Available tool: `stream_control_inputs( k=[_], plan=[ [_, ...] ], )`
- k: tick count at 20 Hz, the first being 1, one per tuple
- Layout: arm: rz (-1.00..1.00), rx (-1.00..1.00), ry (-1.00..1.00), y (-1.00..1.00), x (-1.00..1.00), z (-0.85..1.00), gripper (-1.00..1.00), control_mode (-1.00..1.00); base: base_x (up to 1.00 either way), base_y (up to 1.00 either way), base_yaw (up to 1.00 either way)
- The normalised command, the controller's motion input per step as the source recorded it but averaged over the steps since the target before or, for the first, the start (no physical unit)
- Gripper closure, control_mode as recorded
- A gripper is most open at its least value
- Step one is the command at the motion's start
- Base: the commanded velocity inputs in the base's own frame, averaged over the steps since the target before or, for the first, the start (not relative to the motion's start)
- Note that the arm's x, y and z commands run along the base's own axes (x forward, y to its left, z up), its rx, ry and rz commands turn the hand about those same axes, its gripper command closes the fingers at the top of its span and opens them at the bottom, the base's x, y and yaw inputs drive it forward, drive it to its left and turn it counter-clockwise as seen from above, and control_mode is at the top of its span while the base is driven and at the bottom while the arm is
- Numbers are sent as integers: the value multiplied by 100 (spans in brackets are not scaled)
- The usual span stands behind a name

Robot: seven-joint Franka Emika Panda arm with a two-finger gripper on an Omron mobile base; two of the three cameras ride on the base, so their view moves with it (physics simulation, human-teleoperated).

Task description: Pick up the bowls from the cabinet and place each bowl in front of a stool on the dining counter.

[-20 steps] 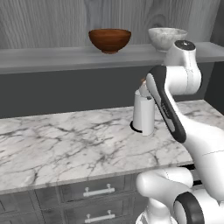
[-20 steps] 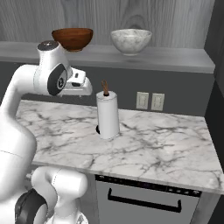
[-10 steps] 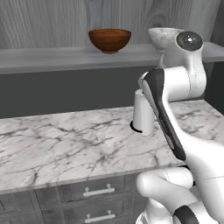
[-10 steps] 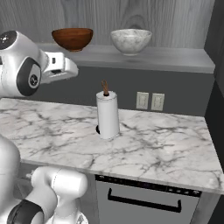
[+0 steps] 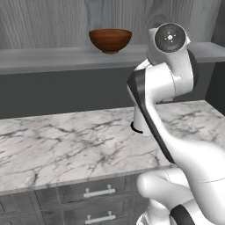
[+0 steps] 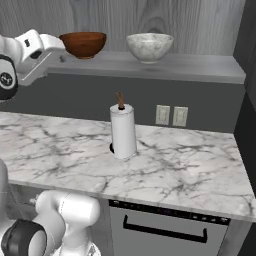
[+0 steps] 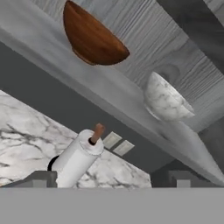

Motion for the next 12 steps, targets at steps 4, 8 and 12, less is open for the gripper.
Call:
stream_control_inputs(
  k=[4,8,12],
  plan=[
    [10,-24,4,41,3,27,-100,-100,0,0,0],
    [9,-11,1,53,6,0,-100,-100,0,0,0],
    [3,-16,2,43,42,0,-100,-100,0,0,0]
  ],
)
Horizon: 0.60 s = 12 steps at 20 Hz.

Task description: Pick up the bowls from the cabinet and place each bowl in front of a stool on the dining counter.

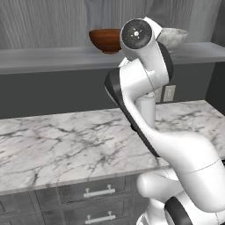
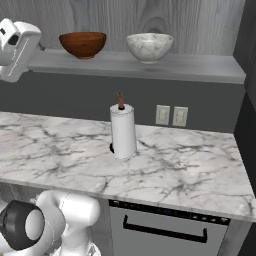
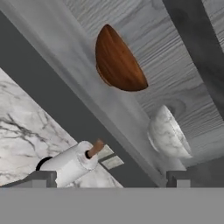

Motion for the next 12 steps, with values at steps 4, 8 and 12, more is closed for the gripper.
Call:
stream_control_inputs(
  k=[4,8,12],
  plan=[
    [6,-10,7,7,74,0,-100,-100,0,0,0],
    [11,-2,12,7,79,0,-100,-100,0,0,0],
    [11,0,9,13,57,0,-100,-100,0,0,0]
  ],
)
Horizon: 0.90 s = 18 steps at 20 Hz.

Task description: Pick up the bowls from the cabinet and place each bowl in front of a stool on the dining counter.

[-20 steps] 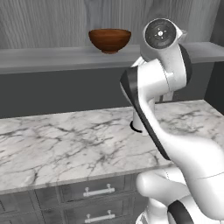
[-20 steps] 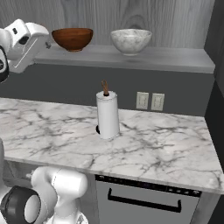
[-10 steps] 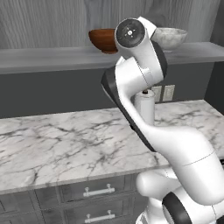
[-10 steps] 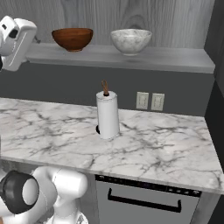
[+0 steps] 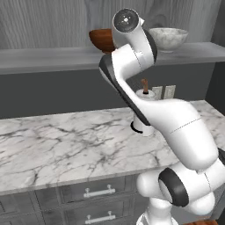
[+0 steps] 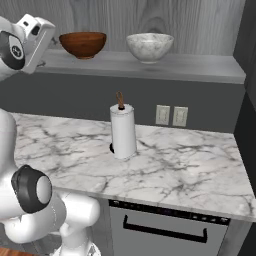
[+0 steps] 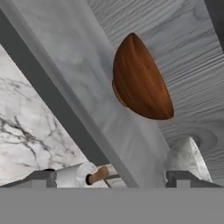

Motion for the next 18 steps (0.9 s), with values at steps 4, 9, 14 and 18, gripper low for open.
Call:
stream_control_inputs(
  k=[4,9,14,18],
  plan=[
    [9,-3,0,10,36,8,-100,-100,0,0,0],
    [7,-7,6,0,39,0,-100,-100,0,0,0],
    [6,-8,7,0,38,0,-100,-100,0,0,0],
    [5,-4,6,0,36,0,-100,-100,0,0,0]
  ],
)
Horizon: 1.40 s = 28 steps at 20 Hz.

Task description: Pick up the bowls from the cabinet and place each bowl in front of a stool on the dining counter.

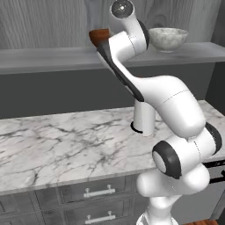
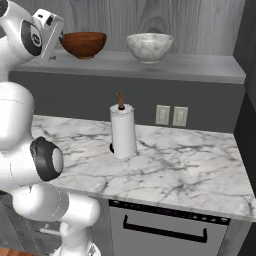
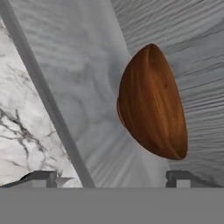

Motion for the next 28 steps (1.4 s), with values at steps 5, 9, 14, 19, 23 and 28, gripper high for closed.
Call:
stream_control_inputs(
  k=[5,9,14,19,23,28],
  plan=[
    [3,-1,4,0,38,0,-100,-100,0,0,0],
    [1,0,5,0,39,-1,-100,-100,0,0,0],
    [0,-1,4,0,35,0,-100,-100,0,0,0],
    [0,0,3,0,36,-3,-100,-100,0,0,0],
    [0,0,2,0,34,-2,-100,-100,0,0,0],
    [6,0,0,0,9,0,-100,-100,0,0,0]
  ],
)
